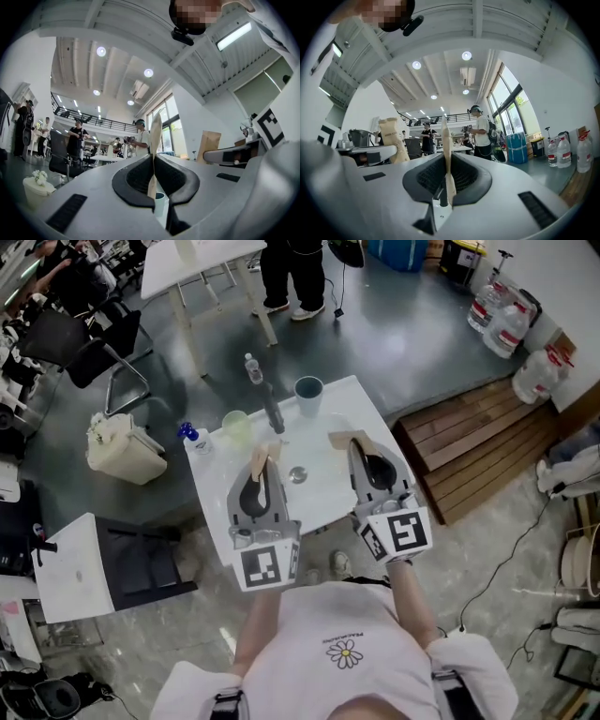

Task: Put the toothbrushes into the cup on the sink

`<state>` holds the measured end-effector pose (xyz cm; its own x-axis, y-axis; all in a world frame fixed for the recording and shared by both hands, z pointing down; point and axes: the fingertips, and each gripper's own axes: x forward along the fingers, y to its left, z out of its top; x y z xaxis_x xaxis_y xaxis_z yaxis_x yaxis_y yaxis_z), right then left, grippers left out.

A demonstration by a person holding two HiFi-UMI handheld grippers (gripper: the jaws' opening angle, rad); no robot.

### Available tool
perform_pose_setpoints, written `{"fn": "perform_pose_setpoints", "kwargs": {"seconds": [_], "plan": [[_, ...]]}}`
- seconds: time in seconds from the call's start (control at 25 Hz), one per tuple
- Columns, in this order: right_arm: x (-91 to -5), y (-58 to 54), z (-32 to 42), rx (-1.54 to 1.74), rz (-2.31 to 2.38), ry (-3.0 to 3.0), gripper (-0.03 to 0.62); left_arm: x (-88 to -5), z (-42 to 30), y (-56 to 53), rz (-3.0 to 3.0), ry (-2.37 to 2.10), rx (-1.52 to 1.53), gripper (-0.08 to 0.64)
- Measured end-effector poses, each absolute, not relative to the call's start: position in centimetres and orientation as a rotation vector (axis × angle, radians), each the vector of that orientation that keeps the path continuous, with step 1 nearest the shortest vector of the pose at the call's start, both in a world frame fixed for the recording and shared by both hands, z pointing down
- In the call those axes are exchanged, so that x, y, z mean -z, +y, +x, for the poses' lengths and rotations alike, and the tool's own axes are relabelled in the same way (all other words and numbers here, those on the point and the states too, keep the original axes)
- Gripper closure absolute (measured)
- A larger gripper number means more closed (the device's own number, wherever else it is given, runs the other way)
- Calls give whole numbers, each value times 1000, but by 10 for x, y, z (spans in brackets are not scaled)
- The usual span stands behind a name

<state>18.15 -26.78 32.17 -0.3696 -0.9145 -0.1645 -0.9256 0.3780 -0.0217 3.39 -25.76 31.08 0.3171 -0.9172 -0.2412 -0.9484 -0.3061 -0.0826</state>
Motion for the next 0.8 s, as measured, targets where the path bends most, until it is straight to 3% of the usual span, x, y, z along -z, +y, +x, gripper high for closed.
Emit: {"fn": "perform_pose_setpoints", "kwargs": {"seconds": [0.36, 0.8], "plan": [[-298, -373, 182, -76, -1581, 2465, 563, -321, 6, -266, -2323, 1823, -170, 538], [-362, -489, 157, 142, -1546, 2637, 562, -342, -12, -269, -2313, 1947, -148, 538]]}}
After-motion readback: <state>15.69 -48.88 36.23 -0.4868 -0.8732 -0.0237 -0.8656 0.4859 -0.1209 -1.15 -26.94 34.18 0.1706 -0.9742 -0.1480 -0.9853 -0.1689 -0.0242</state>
